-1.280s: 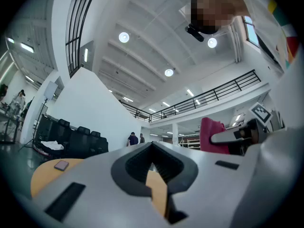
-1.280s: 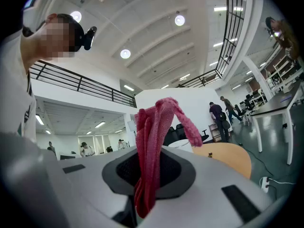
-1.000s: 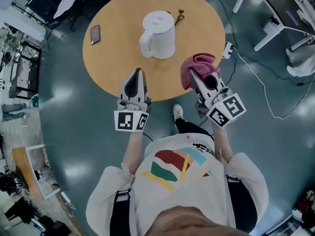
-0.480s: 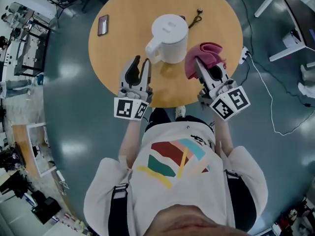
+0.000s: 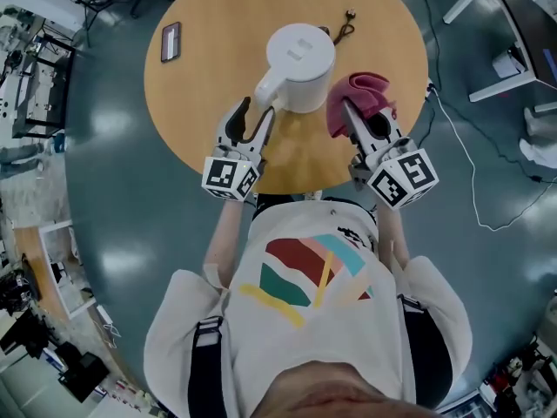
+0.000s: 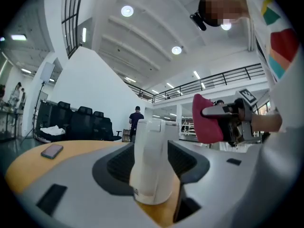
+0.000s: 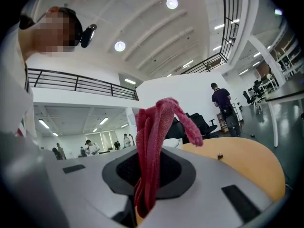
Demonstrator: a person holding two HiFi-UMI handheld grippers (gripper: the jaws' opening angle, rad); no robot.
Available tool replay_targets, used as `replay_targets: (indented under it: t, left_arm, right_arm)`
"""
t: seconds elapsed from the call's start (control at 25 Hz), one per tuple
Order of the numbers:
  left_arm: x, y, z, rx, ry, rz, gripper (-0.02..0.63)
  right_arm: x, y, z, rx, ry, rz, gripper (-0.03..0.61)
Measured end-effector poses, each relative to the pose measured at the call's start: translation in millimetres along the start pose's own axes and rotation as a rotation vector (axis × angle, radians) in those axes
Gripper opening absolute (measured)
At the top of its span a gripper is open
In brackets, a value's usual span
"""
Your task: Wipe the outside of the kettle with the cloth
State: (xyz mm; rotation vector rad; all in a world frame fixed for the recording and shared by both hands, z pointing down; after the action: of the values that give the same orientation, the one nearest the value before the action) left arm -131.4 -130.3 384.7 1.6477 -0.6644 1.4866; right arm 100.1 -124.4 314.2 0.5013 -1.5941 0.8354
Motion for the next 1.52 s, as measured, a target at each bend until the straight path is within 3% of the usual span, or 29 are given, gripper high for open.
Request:
replay_targets:
  t: [0.2, 0.32, 0.56, 0.72, 0.88, 1.0, 1.24, 1.52]
  left_arm:
    - [2, -14, 18, 0.059, 0.06, 0.113, 0.236]
    - [13, -29, 14, 0.071, 0.067, 0.098, 0.172]
    - [15, -70, 13, 0.236, 0.094, 0.059, 0.161]
    - [32, -94, 25, 0.261, 0.097, 0.125, 0.103]
    - [33, -105, 31, 0.281, 0.089, 0.164, 0.103]
    - [37, -115, 32, 0.246, 0.072, 0.156, 0.104]
    - [44, -137, 38, 0.246, 0.055, 0.048, 0.106]
    - [41, -134, 40, 0.222, 0.1, 0.069, 0.104]
  right_arm:
    - [5, -17, 7, 0.028, 0.052, 0.003, 0.04]
    - [13, -23, 3, 0.018, 0.056, 0.004, 0.04]
    - [-2, -20, 7, 0.011, 0.077, -0.071, 0.038]
    - [-18, -32, 8, 0.025, 0.142, -0.288, 0.04]
    - [-59, -37, 35, -0.018, 0.209, -0.51, 0.039]
    - [-76, -42, 59, -0.07, 0.285, -0.688, 0.04]
    - [-75, -47, 104, -0.155, 0.504, -1.077, 0.039]
    - [-45, -19, 154, -0.309, 0.737, -1.385, 0.04]
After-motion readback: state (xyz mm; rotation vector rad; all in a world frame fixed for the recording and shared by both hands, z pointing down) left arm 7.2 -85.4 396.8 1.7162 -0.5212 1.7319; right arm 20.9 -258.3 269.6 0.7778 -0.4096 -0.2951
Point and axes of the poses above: the fingertips, and each gripper's own axes: z forward along the fingers, y to its left, x out of its underside, the point moved 6 cm from there along -z, backward along the fingers, and after that the axes turned 5 degrees about -z, right-handed, at the moved point
